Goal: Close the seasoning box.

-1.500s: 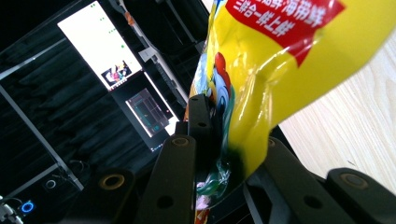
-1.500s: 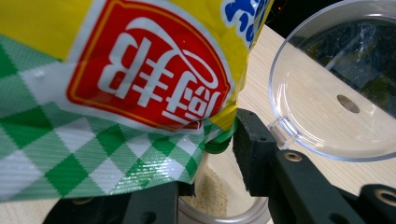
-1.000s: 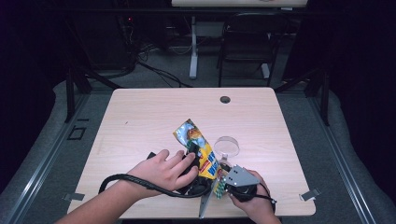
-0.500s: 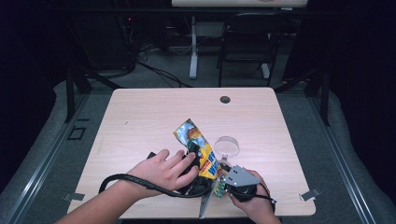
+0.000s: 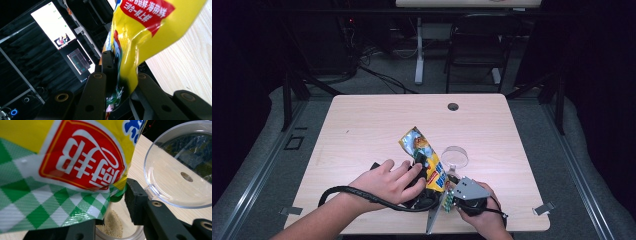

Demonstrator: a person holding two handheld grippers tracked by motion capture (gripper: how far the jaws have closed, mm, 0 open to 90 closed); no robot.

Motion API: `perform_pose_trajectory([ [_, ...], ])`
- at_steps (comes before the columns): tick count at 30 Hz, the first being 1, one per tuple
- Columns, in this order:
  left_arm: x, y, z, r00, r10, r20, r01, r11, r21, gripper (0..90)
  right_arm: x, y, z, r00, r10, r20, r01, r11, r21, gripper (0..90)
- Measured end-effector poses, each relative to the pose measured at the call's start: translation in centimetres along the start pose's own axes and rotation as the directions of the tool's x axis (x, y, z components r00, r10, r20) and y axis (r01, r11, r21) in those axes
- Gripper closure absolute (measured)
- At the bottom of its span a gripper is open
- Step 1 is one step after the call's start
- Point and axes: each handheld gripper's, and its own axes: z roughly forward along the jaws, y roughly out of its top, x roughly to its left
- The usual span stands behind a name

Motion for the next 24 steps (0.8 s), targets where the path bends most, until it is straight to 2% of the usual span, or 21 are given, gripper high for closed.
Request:
perform_pose_trajectory([
  [6, -0.10, 0.01, -0.01, 0.9999, -0.011, 0.002, 0.011, 0.9999, -0.004, 86.6, 0.00, 0.00, 0.01, 1.0000, -0.004, -0.001, 0.004, 1.000, 0.003, 70.5],
  [7, -0.02, 0.02, -0.06, 1.0000, 0.002, 0.001, -0.002, 1.0000, 0.002, 86.6, 0.00, 0.01, 0.02, 1.0000, -0.003, -0.001, 0.003, 1.000, 0.002, 70.5],
  [11, 0.00, 0.00, -0.09, 1.0000, 0.002, -0.002, -0.002, 1.0000, 0.002, 86.6, 0.03, 0.02, 0.04, 1.0000, -0.004, 0.001, 0.004, 1.000, 0.000, 70.5],
  [13, -0.04, -0.01, -0.06, 1.0000, -0.009, -0.002, 0.009, 0.9999, -0.006, 86.6, 0.03, 0.03, 0.04, 1.0000, -0.004, 0.000, 0.004, 1.000, -0.001, 70.5],
  [15, -0.01, 0.00, -0.08, 1.0000, 0.002, -0.009, -0.002, 1.0000, -0.002, 86.7, 0.03, 0.03, 0.04, 1.0000, -0.004, 0.000, 0.004, 1.000, -0.001, 70.5],
  [18, 0.10, 0.01, -0.16, 1.0000, 0.003, 0.002, -0.003, 1.0000, 0.003, 86.8, 0.05, 0.02, 0.06, 1.0000, 0.002, -0.005, -0.002, 1.000, -0.008, 70.5],
  [24, 0.09, 0.04, -0.16, 1.0000, 0.005, -0.008, -0.005, 1.0000, -0.002, 86.9, 0.06, 0.04, 0.08, 1.0000, 0.000, -0.005, 0.000, 1.000, -0.009, 70.5],
])
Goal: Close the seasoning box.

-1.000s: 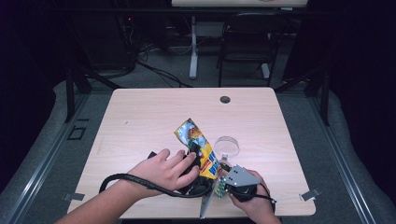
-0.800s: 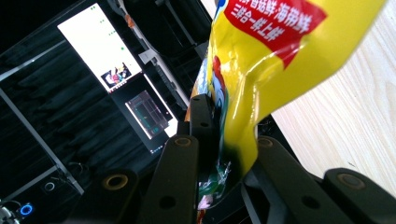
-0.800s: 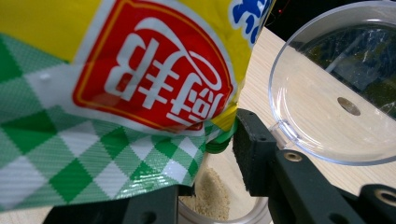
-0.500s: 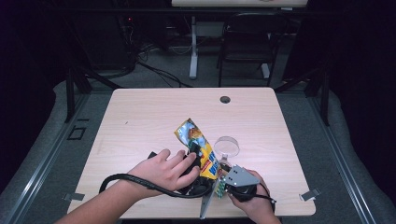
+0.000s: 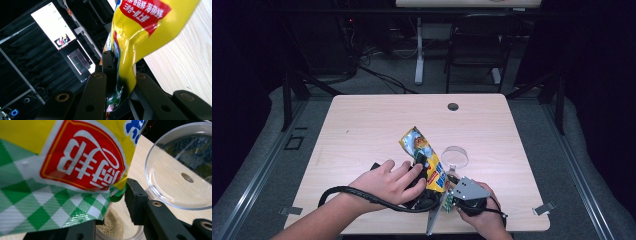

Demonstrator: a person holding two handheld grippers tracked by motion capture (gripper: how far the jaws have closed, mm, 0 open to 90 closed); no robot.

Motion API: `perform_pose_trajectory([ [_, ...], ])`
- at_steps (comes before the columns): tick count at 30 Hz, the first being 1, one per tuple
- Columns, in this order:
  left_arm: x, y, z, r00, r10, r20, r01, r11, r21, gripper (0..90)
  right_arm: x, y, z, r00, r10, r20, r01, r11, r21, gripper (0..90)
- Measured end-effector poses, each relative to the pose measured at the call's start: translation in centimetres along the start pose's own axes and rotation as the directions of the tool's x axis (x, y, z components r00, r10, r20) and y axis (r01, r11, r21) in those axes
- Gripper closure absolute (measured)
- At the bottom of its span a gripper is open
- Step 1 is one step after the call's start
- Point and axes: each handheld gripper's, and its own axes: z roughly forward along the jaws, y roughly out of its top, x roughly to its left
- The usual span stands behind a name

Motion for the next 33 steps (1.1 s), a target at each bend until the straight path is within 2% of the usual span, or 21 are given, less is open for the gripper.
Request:
perform_pose_trajectory([
  [26, 0.28, 0.06, -0.07, 0.9999, -0.001, 0.012, 0.001, 1.0000, 0.004, 87.2, 0.02, 0.10, 0.02, 1.0000, -0.007, -0.005, 0.007, 1.000, 0.002, 70.5],
  [33, 0.35, 0.07, -0.06, 1.0000, -0.001, 0.003, 0.001, 1.0000, -0.001, 87.3, -0.02, 0.08, -0.02, 1.0000, -0.002, -0.004, 0.002, 1.000, -0.002, 70.5],
])
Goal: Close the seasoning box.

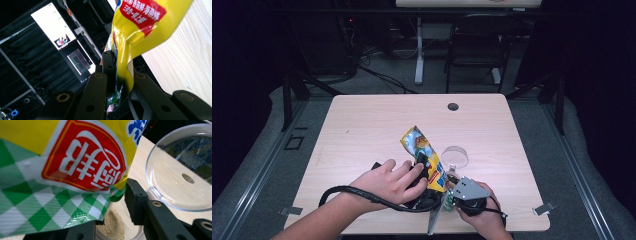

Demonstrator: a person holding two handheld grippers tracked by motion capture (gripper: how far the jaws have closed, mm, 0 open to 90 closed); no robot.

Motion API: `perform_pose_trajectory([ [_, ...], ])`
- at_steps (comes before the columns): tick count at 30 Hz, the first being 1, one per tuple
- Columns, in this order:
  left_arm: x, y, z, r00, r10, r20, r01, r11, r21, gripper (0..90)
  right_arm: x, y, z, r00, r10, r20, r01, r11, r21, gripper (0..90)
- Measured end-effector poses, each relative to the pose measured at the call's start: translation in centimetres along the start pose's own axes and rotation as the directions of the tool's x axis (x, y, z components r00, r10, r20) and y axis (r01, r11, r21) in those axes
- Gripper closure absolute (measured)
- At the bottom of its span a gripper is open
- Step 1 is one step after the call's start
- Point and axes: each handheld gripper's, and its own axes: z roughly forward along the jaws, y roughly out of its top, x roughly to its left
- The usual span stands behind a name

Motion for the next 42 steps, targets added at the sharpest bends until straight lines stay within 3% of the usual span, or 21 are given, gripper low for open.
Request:
perform_pose_trajectory([
  [42, 0.22, 0.24, -0.38, 1.0000, 0.007, -0.001, -0.007, 1.0000, -0.007, 87.5, 0.00, -0.02, -0.03, 1.0000, 0.002, -0.002, -0.002, 1.000, -0.007, 70.5],
])
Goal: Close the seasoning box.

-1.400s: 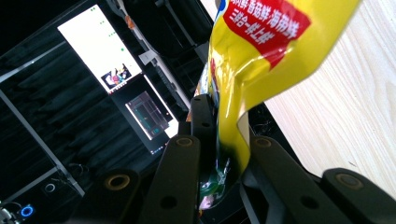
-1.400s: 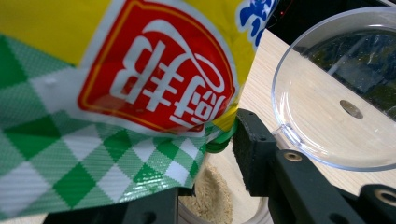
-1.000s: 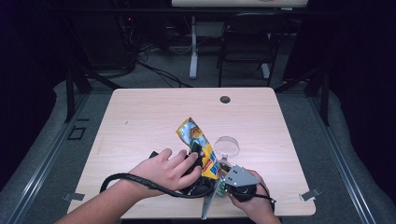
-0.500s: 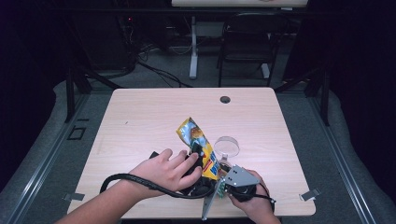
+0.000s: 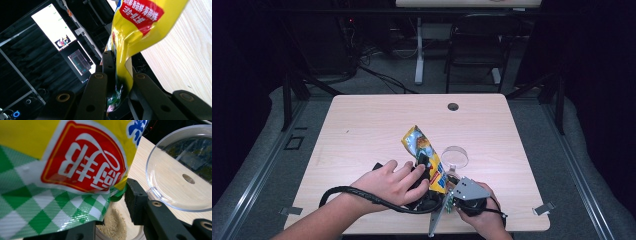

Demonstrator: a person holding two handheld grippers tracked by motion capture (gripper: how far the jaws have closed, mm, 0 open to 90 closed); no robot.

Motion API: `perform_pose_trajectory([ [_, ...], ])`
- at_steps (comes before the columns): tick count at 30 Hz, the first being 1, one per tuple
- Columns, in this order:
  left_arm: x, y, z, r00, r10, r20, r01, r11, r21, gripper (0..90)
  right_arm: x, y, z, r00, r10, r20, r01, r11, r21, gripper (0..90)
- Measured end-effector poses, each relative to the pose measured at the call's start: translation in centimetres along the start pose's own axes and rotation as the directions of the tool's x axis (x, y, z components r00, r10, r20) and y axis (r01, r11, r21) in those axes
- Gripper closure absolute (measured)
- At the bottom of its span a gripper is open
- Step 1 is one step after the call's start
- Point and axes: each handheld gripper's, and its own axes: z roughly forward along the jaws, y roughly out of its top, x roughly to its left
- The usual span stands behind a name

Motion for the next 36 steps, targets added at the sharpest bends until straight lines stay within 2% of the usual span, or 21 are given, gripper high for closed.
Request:
perform_pose_trajectory([
  [11, 0.03, 0.38, -0.18, 0.9998, 0.017, -0.010, -0.017, 0.9999, 0.002, 88.0, -0.10, -0.12, 0.05, 0.9999, 0.010, -0.002, -0.010, 1.000, 0.003, 70.6],
  [22, 0.20, 0.38, -0.32, 1.0000, 0.007, -0.007, -0.007, 1.0000, -0.007, 88.1, -0.08, -0.14, 0.02, 0.9998, 0.015, -0.012, -0.015, 1.000, -0.007, 70.5],
  [36, 0.22, 0.49, -0.29, 0.9999, 0.013, -0.006, -0.014, 0.9998, -0.012, 88.2, -0.14, -0.22, -0.05, 0.9999, 0.011, -0.011, -0.011, 1.000, 0.006, 70.5],
])
